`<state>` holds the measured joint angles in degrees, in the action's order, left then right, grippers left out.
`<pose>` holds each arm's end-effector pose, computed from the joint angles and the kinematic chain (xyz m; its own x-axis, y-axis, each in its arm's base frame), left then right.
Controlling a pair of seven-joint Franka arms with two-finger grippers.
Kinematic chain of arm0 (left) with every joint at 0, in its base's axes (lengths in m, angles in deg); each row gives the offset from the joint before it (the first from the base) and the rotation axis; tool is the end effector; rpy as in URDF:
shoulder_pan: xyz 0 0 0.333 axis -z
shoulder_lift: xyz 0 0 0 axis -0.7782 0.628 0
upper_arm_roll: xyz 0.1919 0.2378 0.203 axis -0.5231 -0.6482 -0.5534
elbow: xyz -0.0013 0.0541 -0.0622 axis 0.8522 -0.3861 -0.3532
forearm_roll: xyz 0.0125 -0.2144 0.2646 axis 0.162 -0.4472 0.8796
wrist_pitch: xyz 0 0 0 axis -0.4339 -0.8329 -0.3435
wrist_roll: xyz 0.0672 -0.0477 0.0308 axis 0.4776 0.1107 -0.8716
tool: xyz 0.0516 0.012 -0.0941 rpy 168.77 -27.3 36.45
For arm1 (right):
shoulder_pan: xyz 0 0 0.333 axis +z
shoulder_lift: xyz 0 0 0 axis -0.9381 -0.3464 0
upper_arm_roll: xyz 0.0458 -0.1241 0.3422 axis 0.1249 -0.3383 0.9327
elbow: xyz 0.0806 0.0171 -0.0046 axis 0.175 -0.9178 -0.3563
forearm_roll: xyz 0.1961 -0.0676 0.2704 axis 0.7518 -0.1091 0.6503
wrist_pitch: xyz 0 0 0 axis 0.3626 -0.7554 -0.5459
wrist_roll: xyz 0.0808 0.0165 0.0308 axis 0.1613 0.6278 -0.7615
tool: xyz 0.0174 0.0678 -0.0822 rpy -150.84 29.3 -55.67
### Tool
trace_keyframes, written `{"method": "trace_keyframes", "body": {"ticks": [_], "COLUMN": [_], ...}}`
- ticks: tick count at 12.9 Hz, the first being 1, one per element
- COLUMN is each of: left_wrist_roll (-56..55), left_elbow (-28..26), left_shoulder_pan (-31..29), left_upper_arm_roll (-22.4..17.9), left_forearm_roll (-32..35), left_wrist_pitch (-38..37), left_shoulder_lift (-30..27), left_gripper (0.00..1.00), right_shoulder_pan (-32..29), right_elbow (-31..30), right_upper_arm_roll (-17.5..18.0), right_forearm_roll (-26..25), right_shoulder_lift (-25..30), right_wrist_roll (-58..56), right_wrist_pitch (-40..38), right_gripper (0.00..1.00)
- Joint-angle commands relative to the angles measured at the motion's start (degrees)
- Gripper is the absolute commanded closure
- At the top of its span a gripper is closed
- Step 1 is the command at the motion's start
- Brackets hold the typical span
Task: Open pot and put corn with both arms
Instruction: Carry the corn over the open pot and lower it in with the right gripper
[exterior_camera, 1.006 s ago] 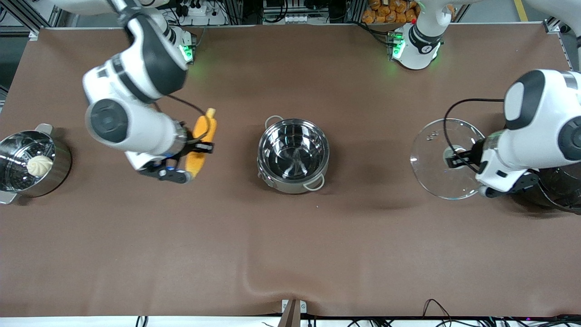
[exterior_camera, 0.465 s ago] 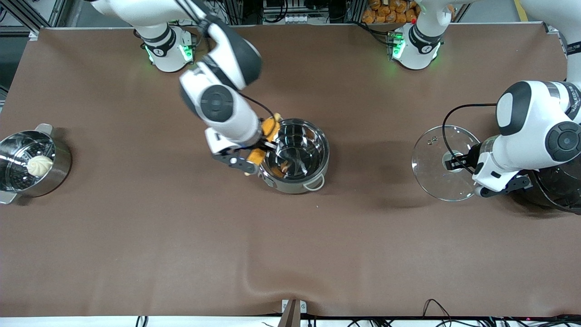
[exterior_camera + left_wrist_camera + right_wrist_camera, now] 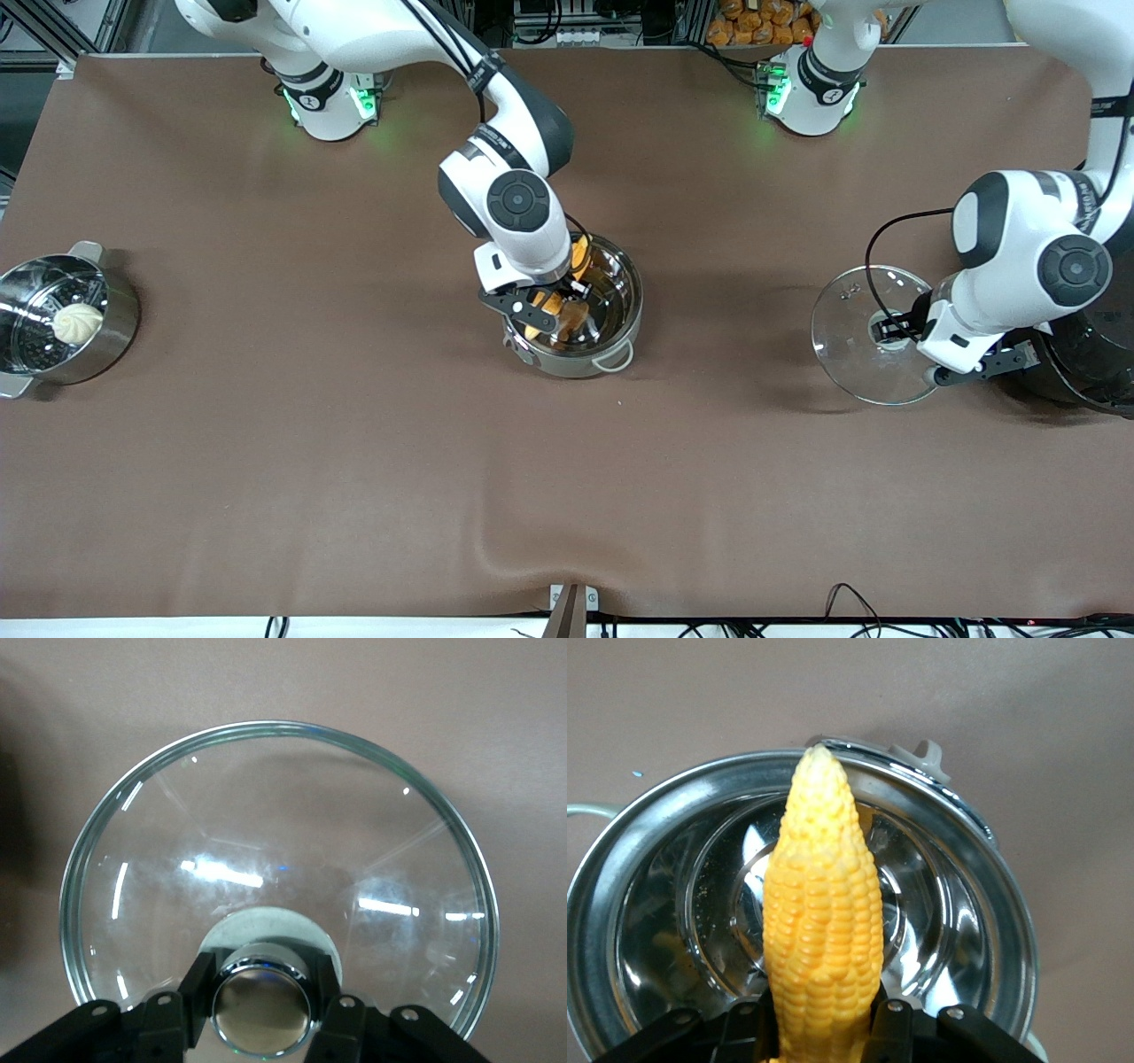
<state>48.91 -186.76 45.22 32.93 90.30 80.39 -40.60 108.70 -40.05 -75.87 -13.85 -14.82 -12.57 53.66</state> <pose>0.5641 -0.0103 0.4045 0.9739 0.2065 -0.0937 0.2024 -0.9779 -0.0522 0.5078 0.4789 0.3884 0.8796 -0.4612 -0.1164 -0.4666 -0.8842 -0.0231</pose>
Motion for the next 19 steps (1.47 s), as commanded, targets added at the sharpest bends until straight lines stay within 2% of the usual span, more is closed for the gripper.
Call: {"method": "trace_keyframes", "body": {"ticks": [1,2,4,5,6,8,12,14,16,17,18,19], "left_wrist_roll": [2.09,2.26,2.18,2.18,2.18,1.13,-0.20,-0.28,-0.37,-0.37,-0.37,-0.11], "left_elbow": [-6.14,-7.72,-10.45,-11.59,-12.73,-15.37,-15.38,-15.03,-14.85,-14.77,-14.76,-14.59], "left_shoulder_pan": [-2.20,-2.20,-1.94,-2.11,-2.29,-2.21,-1.59,-1.50,-1.41,-1.41,-1.24,-1.15], "left_upper_arm_roll": [0.59,0.59,0.59,0.59,0.59,0.59,1.03,1.73,3.22,3.58,3.67,3.67], "left_forearm_roll": [1.83,2.09,3.41,3.76,4.64,4.64,4.64,4.64,4.56,4.56,4.56,4.56], "left_wrist_pitch": [7.12,9.76,14.59,16.53,18.46,22.86,23.58,23.67,23.67,23.67,23.67,23.67], "left_shoulder_lift": [-2.54,-2.19,-1.13,-0.61,-0.25,0.36,1.24,2.21,2.91,3.00,3.09,3.00], "left_gripper": [1.00,1.00,1.00,1.00,1.00,1.00,1.00,1.00,1.00,0.98,0.52,0.01], "right_shoulder_pan": [1.02,1.02,2.33,3.21,3.31,3.22,2.08,-1.07,-6.42,-10.02,-13.62,-17.40], "right_elbow": [2.30,2.30,2.12,2.12,2.12,2.12,2.30,1.77,1.77,1.77,1.77,1.77], "right_upper_arm_roll": [-1.24,-1.24,-1.76,-2.46,-2.47,-2.38,-2.29,-2.38,-2.29,-1.95,-1.86,-1.86], "right_forearm_roll": [-0.51,-0.51,-0.42,-0.51,-0.69,-3.57,-2.36,-0.60,-0.51,-0.42,0.36,1.76], "right_shoulder_lift": [-1.22,-1.49,-1.58,-1.84,-2.10,-2.19,-1.67,2.70,8.58,11.92,15.00,17.99], "right_wrist_roll": [1.31,1.40,1.83,3.75,6.64,7.64,7.72,7.29,3.98,-2.49,-10.56,-18.82], "right_wrist_pitch": [-0.43,0.18,1.85,2.38,2.82,3.00,2.74,1.52,-6.01,-10.57,-16.45,-20.77], "right_gripper": [0.95,0.87,0.59,0.32,0.00,0.00,0.00,0.00,0.00,0.00,0.00,0.00]}}
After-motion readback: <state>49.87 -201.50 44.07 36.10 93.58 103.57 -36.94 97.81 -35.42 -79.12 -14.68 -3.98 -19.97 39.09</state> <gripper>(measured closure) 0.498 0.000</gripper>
